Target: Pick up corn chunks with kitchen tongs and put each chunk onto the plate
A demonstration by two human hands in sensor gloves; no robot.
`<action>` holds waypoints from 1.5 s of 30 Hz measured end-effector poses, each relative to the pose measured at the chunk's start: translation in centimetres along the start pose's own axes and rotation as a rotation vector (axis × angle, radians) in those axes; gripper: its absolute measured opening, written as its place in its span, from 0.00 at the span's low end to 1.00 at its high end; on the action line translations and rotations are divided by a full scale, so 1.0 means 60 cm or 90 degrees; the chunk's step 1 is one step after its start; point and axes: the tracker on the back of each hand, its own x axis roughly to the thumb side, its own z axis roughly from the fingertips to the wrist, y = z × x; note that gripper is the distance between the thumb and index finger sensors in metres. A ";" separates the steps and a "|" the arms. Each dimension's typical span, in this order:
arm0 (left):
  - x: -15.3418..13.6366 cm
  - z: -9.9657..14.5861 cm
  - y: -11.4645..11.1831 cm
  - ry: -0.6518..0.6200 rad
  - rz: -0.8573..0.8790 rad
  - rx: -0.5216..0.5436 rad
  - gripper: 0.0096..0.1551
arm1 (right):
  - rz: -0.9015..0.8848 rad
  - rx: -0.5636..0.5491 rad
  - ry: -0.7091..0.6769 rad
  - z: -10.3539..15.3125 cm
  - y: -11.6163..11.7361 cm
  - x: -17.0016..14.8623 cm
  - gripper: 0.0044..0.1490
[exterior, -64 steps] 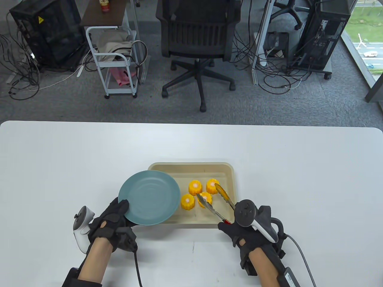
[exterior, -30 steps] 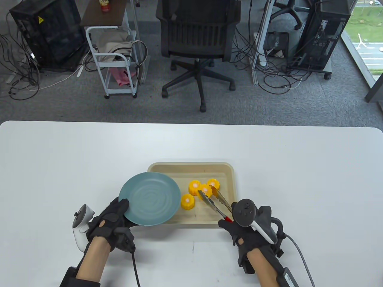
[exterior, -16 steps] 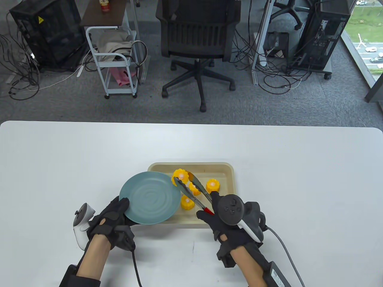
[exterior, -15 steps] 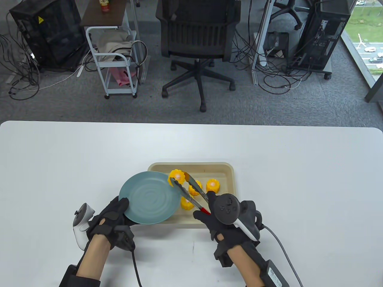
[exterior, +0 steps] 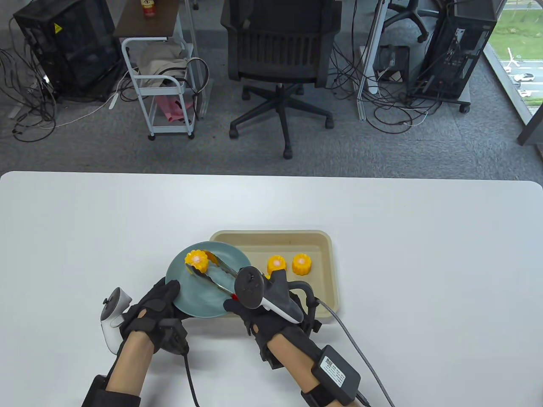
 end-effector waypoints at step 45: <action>0.007 -0.009 0.024 0.013 0.003 0.022 0.32 | 0.009 0.135 0.230 0.047 0.087 -0.166 0.59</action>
